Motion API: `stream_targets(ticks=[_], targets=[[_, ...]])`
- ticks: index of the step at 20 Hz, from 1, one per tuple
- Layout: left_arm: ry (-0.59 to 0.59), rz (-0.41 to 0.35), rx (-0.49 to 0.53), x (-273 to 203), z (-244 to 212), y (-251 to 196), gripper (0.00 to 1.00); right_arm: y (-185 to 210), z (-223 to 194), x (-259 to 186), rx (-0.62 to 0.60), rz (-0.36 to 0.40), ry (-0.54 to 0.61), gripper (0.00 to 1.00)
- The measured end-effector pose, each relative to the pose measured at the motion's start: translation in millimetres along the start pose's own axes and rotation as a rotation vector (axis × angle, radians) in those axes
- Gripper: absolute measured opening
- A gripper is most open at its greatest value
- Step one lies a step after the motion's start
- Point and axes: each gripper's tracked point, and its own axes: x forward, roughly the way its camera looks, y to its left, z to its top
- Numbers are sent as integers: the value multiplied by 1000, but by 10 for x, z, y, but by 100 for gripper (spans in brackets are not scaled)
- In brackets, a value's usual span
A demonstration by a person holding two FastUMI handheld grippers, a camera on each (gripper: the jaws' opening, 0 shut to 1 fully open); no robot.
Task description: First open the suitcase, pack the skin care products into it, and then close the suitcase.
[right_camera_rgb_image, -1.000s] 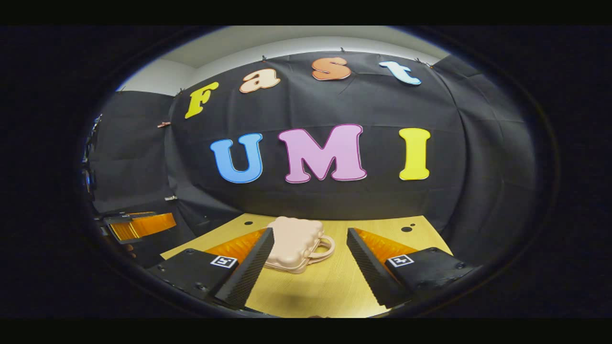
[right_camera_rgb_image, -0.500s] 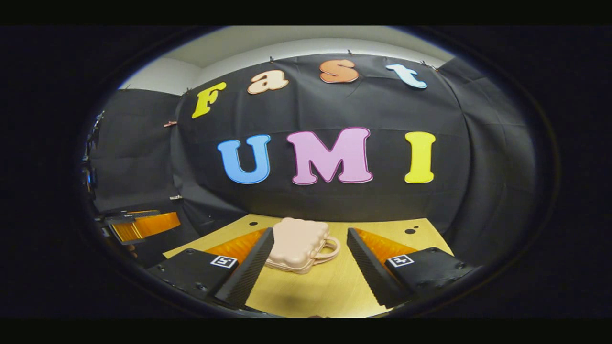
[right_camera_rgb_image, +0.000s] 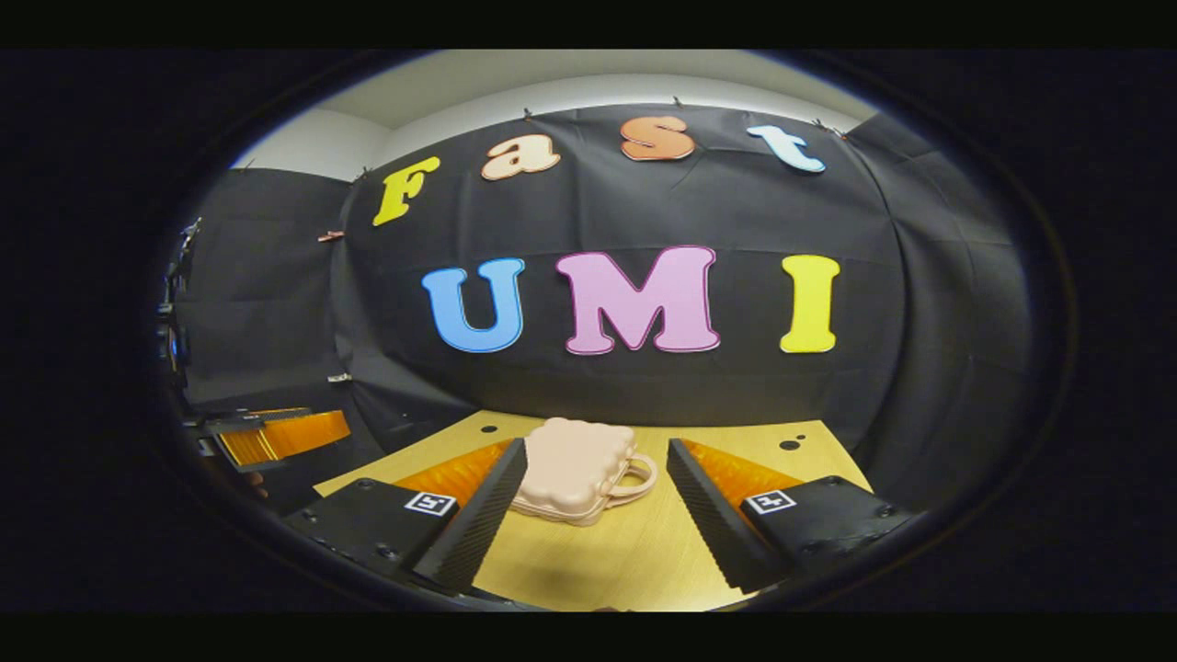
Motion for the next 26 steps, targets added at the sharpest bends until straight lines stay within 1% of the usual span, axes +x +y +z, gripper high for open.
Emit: stream_targets(ticks=[6,9,15,20,26], targets=[[-8,-8,8,1,41,15,96,40,35,9,1,6,-1,98],[-12,-8,-5,4,54,21,96,47,45,15,-8,13,-1,98],[3,10,-15,26,-4,120,96,9,30,23,0,7,7,98],[-4,-3,-15,64,29,56,96,-31,43,44,0,3,6,98],[0,-27,7,119,21,-59,96,-56,60,62,-4,-1,3,97]])
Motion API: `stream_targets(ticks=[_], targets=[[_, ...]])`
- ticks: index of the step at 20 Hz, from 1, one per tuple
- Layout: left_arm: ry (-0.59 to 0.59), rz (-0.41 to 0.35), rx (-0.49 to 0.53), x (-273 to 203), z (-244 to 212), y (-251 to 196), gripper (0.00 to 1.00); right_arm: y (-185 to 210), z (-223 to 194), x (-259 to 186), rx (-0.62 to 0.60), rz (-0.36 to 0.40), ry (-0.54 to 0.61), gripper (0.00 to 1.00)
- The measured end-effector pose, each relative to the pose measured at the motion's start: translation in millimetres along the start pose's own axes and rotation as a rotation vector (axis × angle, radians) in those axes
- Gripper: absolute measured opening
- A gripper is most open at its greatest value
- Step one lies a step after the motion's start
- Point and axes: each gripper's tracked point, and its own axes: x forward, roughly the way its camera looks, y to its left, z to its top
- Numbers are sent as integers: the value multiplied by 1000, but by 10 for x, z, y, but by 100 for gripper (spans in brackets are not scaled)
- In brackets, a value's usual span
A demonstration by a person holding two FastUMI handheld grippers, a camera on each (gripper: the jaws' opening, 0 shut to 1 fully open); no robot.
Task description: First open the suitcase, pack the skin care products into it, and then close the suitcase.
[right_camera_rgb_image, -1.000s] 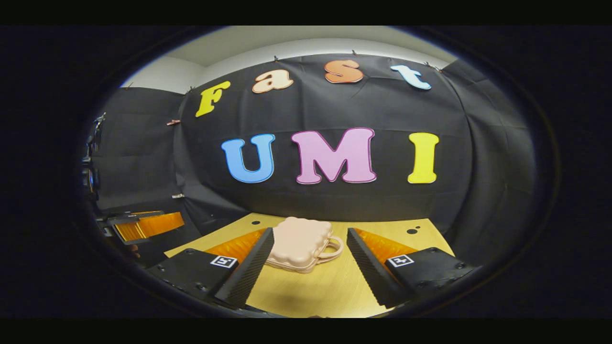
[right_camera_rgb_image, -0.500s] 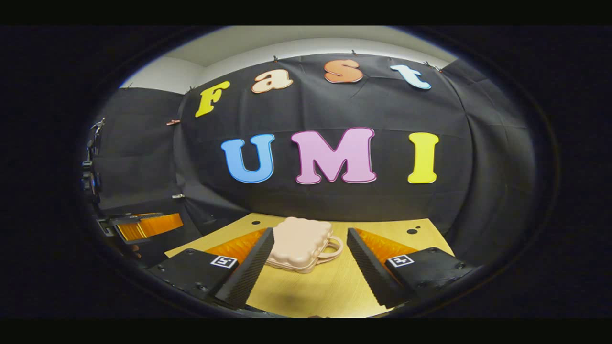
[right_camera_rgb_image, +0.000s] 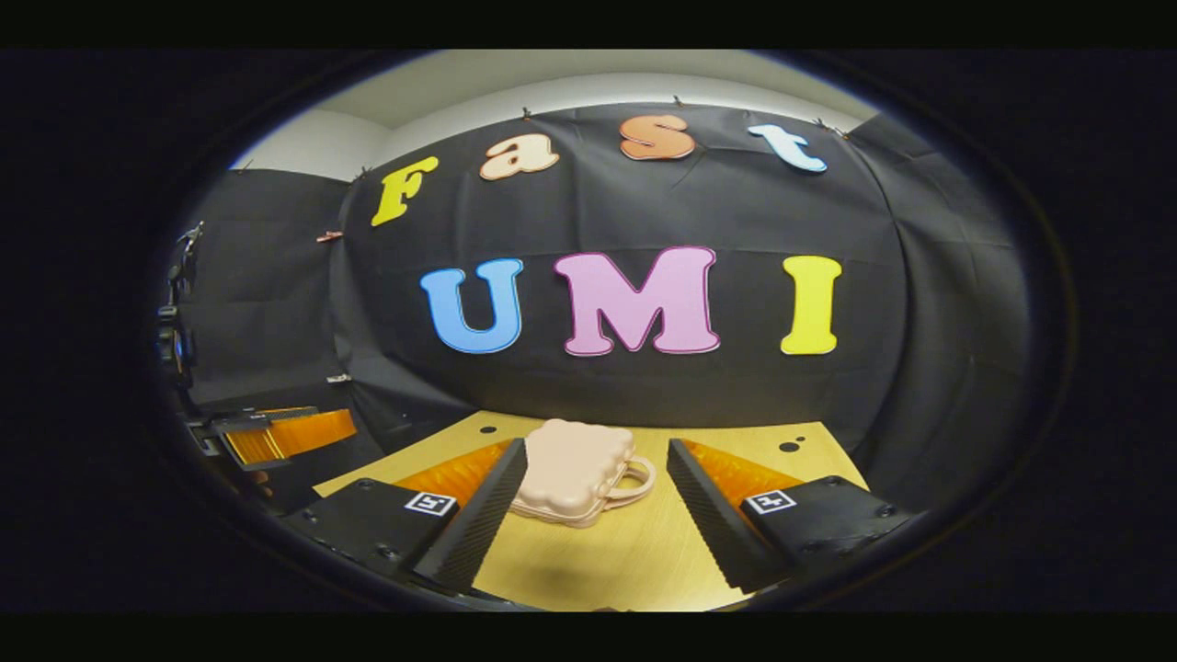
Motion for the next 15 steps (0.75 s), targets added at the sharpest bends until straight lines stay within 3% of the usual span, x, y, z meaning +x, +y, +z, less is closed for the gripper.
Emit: stream_targets(ticks=[15], targets=[[1,-6,-13,-9,-45,32,96,-8,-49,-24,-3,-19,6,98]])
